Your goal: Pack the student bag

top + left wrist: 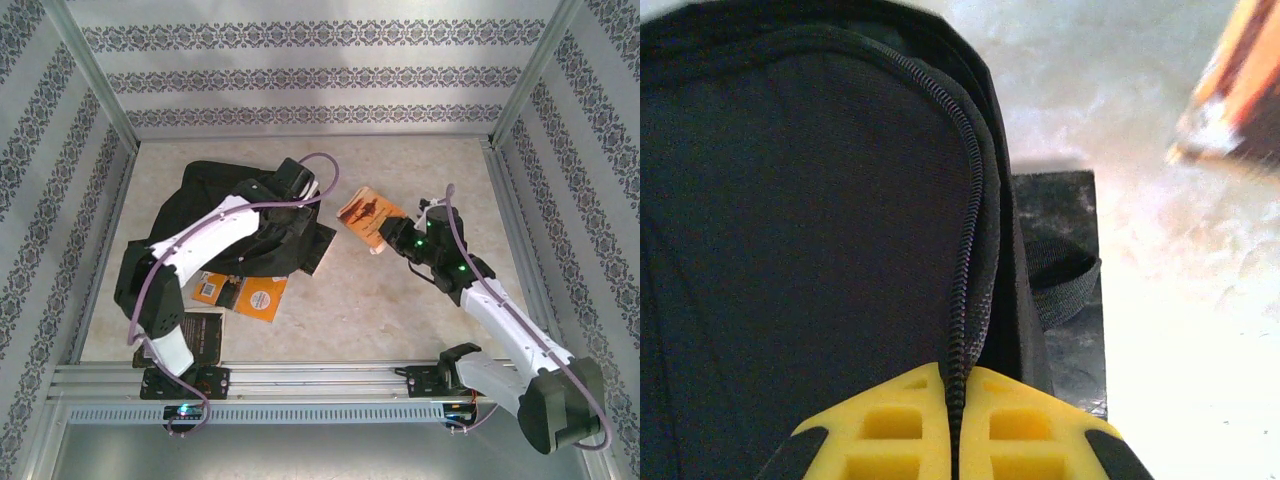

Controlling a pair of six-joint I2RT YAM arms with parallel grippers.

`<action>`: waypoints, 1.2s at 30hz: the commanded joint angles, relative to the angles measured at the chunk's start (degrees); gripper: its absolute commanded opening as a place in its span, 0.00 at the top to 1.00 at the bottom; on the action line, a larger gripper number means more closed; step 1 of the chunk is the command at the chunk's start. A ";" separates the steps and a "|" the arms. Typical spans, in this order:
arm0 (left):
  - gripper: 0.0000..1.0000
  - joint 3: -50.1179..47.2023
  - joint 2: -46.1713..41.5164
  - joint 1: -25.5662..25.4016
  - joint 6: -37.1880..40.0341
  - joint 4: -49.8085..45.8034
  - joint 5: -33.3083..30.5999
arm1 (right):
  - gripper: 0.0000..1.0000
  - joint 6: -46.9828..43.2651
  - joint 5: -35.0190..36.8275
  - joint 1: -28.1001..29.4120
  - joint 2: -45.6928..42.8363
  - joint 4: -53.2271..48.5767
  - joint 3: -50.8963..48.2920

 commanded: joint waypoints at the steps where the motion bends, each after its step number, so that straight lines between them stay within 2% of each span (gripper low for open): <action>1: 1.00 -1.12 -7.23 -0.13 -2.54 2.34 -2.88 | 1.00 -2.15 -4.97 2.52 1.36 6.04 5.30; 5: 1.00 -6.73 -15.69 0.56 -6.48 6.91 -4.03 | 1.00 -1.32 -6.81 4.89 4.23 6.60 7.75; 9: 1.00 -11.41 -22.14 1.70 -9.34 9.42 -4.08 | 1.00 3.79 -10.89 6.39 8.72 11.36 9.13; 14: 1.00 -16.13 -25.08 2.42 -11.23 11.43 -1.57 | 1.00 9.44 -15.28 9.70 18.12 14.53 13.99; 17: 1.00 -17.71 -25.36 2.77 -11.59 11.93 -0.60 | 1.00 14.33 -16.54 10.91 23.78 19.99 15.34; 18: 0.97 -17.83 -25.18 2.95 -11.50 11.79 -0.60 | 1.00 15.85 -16.77 11.21 25.37 22.32 15.78; 19: 0.89 -17.86 -24.90 3.31 -11.21 11.75 -0.75 | 1.00 17.12 -17.02 11.54 26.69 24.15 16.17; 21: 0.83 -17.62 -24.31 3.91 -10.25 11.45 -2.23 | 1.00 18.24 -17.07 12.26 27.98 26.11 17.18; 22: 0.80 -17.31 -23.96 4.33 -9.85 11.29 -2.66 | 1.00 18.04 -16.87 12.68 28.24 26.06 17.71; 25: 0.60 -16.25 -22.21 6.33 -9.67 11.11 -2.55 | 1.00 16.97 -16.14 13.66 28.14 24.92 18.62; 26: 0.58 -15.88 -21.67 6.80 -9.61 11.18 -2.49 | 1.00 16.83 -16.14 13.79 28.08 24.80 18.68; 30: 0.57 -14.71 -19.68 8.88 -10.55 12.69 1.25 | 1.00 16.87 -16.00 14.10 27.64 24.70 18.09; 33: 0.61 -13.65 -17.51 10.05 -11.19 13.83 5.23 | 1.00 16.57 -16.05 14.35 27.33 24.53 18.09; 35: 0.71 -12.80 -16.58 10.32 -10.64 14.38 6.11 | 1.00 16.13 -16.31 14.46 27.33 24.00 18.27; 36: 0.79 -12.21 -16.21 10.41 -10.37 14.47 6.44 | 1.00 15.65 -16.32 14.59 27.31 23.12 18.43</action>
